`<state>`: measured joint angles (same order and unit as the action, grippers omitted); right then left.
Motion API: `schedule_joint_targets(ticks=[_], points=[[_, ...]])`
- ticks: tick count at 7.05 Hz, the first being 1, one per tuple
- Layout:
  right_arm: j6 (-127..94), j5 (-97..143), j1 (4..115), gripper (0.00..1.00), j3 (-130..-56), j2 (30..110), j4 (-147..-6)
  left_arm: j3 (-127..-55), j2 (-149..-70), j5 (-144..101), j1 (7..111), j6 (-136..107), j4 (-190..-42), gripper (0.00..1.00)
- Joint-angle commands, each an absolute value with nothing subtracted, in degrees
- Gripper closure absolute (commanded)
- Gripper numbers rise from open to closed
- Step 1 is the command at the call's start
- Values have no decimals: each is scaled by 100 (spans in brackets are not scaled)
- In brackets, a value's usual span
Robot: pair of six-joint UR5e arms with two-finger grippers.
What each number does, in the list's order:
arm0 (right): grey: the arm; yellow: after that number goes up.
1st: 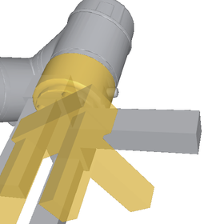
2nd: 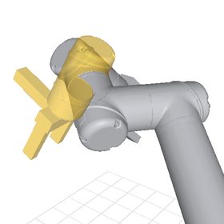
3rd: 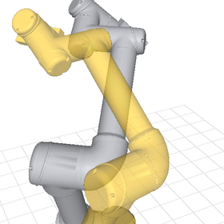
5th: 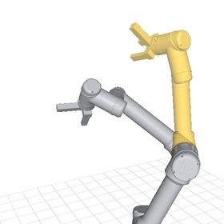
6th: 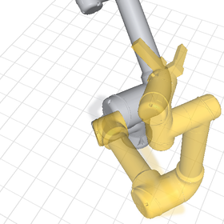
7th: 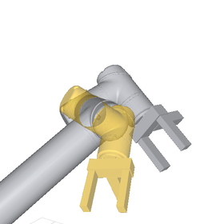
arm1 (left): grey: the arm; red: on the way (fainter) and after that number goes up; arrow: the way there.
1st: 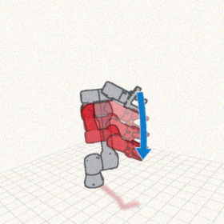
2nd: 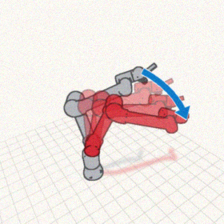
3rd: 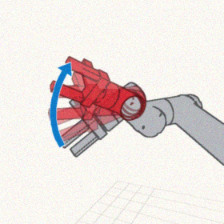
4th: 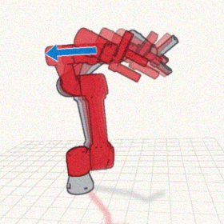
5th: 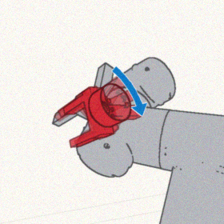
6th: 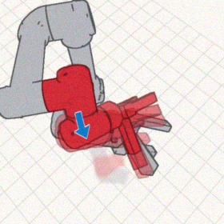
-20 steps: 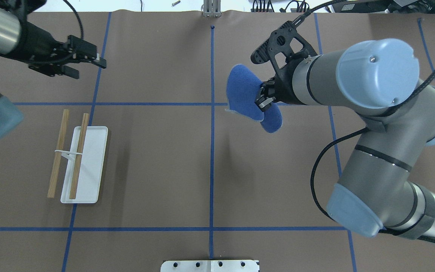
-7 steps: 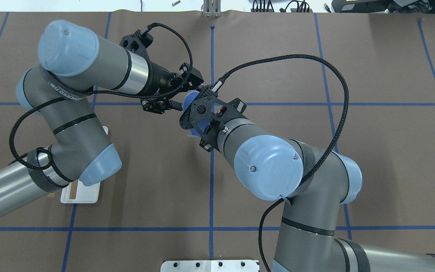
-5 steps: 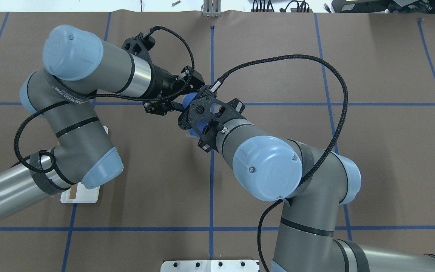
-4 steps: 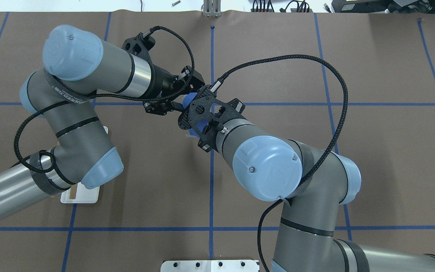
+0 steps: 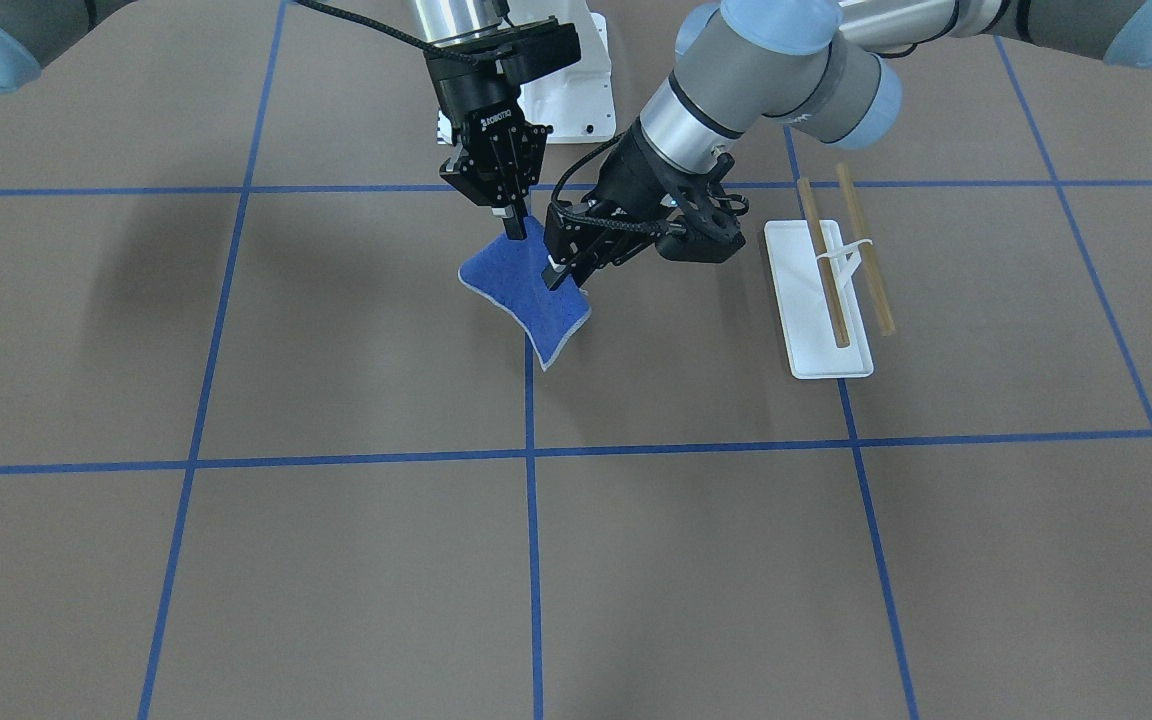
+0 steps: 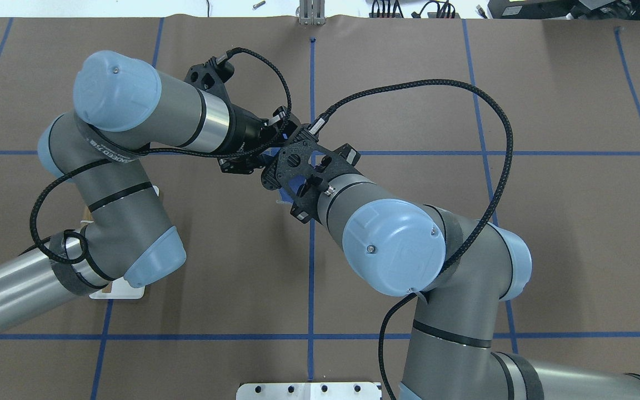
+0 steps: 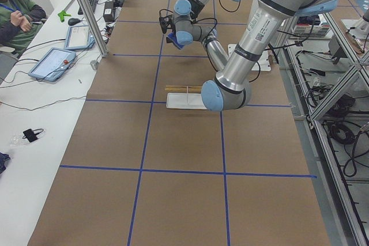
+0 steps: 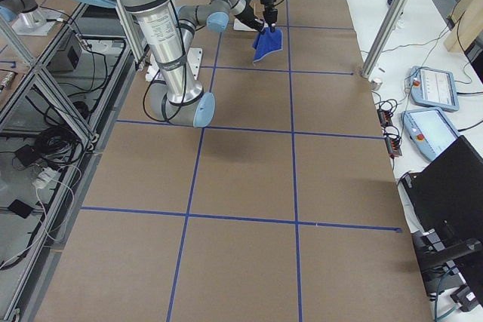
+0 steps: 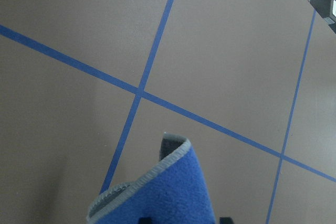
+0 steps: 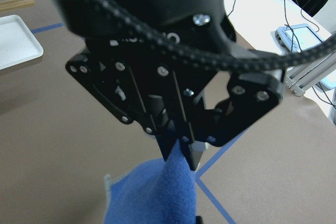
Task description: Hang towel on rack
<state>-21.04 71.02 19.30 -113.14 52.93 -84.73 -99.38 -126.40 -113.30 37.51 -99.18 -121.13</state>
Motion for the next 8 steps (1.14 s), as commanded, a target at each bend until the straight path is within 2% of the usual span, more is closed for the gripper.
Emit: schedule_joint_targets(ticks=[1, 3, 4, 5, 6, 8], points=[[-2101, 7102, 1899, 100, -11320, 5335, -8473, -9958, -12612, -11329, 3753, -9914, -12120, 100], [-2101, 7102, 1890, 100, -11320, 5344, -8464, -9975, -12604, -11320, 3753, -9914, -12120, 100], [-2118, 7110, 1890, 85, -11338, 5326, -8446, -9976, -12604, -11320, 3753, -9914, -12120, 100], [-2310, 7119, 1898, 37, -11364, 5335, -8411, -9984, -12595, -11320, 3753, -9914, -12120, 100], [-2999, 7137, 1898, 1, -11382, 5335, -8411, -10002, -12595, -11320, 3753, -9914, -12111, 100], [-3242, 7860, 2474, 0, -11382, 5361, -8464, -10072, -12577, -11320, 3805, -9818, -12103, 100]])
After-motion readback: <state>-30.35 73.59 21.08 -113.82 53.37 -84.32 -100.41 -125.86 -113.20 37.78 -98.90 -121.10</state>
